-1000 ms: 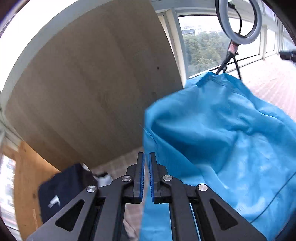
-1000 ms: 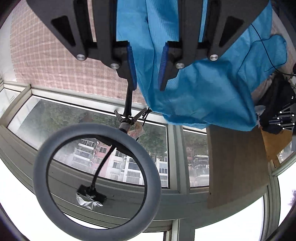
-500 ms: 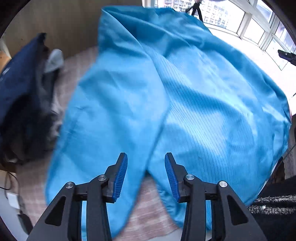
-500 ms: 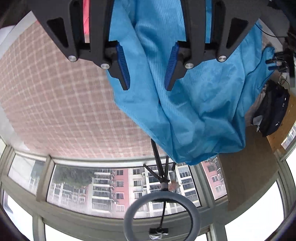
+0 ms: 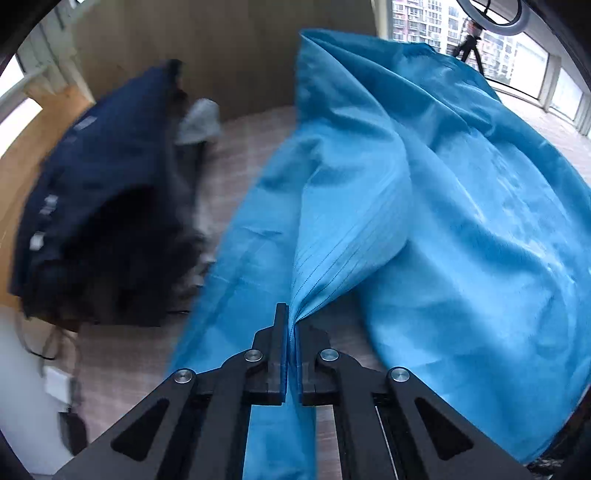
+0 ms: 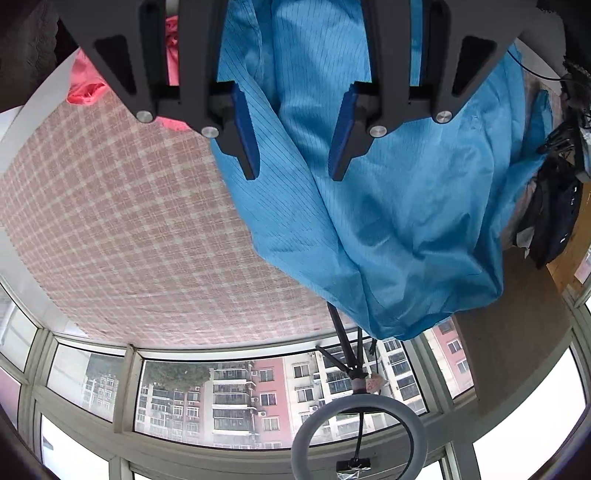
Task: Fold clothes
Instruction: 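Lower the coat onto the mat and open both tools, then grasp the coat hem with the left tool while the right tool grasps the hem beside it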
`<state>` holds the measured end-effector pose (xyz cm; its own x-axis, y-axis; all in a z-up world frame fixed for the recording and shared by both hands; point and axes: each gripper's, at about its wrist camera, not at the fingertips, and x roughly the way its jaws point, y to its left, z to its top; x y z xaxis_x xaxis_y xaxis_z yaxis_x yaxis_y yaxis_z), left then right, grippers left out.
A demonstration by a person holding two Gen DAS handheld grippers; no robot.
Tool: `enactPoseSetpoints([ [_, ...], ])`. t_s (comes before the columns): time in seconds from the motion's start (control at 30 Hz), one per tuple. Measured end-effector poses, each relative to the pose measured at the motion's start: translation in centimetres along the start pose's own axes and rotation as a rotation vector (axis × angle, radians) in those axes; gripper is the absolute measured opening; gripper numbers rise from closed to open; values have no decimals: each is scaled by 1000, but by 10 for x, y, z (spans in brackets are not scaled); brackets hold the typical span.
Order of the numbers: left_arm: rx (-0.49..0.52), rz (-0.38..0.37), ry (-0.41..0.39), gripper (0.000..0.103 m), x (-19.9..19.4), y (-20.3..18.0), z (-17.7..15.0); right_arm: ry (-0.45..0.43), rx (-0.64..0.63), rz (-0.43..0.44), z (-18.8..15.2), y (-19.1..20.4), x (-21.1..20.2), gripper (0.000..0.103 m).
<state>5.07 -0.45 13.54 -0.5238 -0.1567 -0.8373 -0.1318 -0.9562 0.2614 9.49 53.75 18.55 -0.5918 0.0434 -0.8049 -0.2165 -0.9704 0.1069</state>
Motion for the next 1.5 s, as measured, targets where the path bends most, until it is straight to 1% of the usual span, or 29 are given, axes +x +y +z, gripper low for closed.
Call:
enactPoseSetpoints([
  [0.03, -9, 85, -12, 6, -8, 15, -1, 9, 6, -8, -3, -4, 1, 38],
  [0.07, -31, 131, -6, 7, -13, 31, -6, 18, 12, -16, -6, -7, 2, 38],
  [0.17, -98, 98, 4, 11, -23, 71, -24, 51, 13, -47, -14, -17, 9, 39],
  [0.27, -153, 58, -8, 13, -37, 86, -41, 92, -12, -89, -21, -25, 19, 50],
  [0.3, -162, 56, -14, 13, -44, 88, -46, 104, -19, -90, -23, -29, 24, 54],
  [0.33, -168, 49, -18, 13, -52, 88, -51, 118, -21, -71, -25, -31, 29, 55],
  [0.37, -175, 45, -21, 13, -57, 86, -55, 134, -26, -38, -26, -33, 34, 57],
  [0.43, -190, 43, -25, 14, -59, 75, -55, 183, -76, 9, -30, -31, 48, 66],
  [0.53, -209, 53, -27, 14, -69, 53, -59, 235, -230, -77, -37, -21, 77, 68],
  [0.57, -218, 48, -25, 14, -72, 45, -61, 257, -258, -83, -38, -22, 85, 66],
  [0.6, -221, 42, -24, 14, -72, 36, -63, 277, -279, -82, -39, -25, 93, 45],
  [0.67, -219, 44, -26, 15, -74, 15, -65, 305, -262, -32, -34, -37, 99, 3],
  [0.7, -219, 46, -26, 15, -76, 4, -67, 309, -258, -14, -30, -43, 100, 1],
  [0.77, -232, 34, -19, 15, -80, -8, -72, 242, -283, -36, -12, -57, 87, 1],
  [0.8, -242, 25, -14, 15, -82, -13, -75, 199, -277, -67, 1, -69, 78, 1],
  [0.83, -252, 15, -9, 15, -84, -17, -78, 156, -262, -105, 15, -82, 70, 1],
  [0.87, -262, 5, -4, 15, -86, -22, -81, 115, -204, -171, 32, -103, 62, 1],
  [0.93, -282, -15, 8, 16, -90, -30, -88, 34, -104, -337, 62, -143, 48, 2],
  [1.0, -291, -55, 26, 17, -91, -38, -97, 16, -109, -418, 78, -162, 39, 13],
  [1.03, -291, -77, 37, 20, -91, -43, -101, 8, -111, -442, 84, -169, 34, 18],
  [1.07, -283, -96, 51, 22, -90, -48, -105, 2, -110, -391, 82, -170, 27, 31],
  [1.1, -276, -115, 65, 27, -88, -54, -109, -10, -104, -327, 75, -167, 20, 40],
  [1.13, -265, -134, 75, 28, -87, -60, -111, -16, -100, -262, 67, -164, 13, 43],
  [1.17, -246, -153, 78, 28, -84, -67, -112, 0, -107, -192, 55, -157, 9, 45],
  [1.23, -208, -192, 83, 32, -80, -81, -114, 39, -120, -64, 25, -137, 7, 46],
  [1.27, -183, -202, 86, 34, -77, -89, -115, 67, -123, -18, 9, -127, 9, 46],
  [1.33, -110, -184, 101, 35, -65, -101, -117, 125, -130, 68, -24, -108, 12, 46],
  [1.4, -70, -183, 143, 35, -50, -106, -122, 174, -145, 86, -54, -87, 18, 46],
  [1.5, -65, -227, 188, 34, -31, -102, -131, 241, -160, 106, -89, -66, 26, 46],
])
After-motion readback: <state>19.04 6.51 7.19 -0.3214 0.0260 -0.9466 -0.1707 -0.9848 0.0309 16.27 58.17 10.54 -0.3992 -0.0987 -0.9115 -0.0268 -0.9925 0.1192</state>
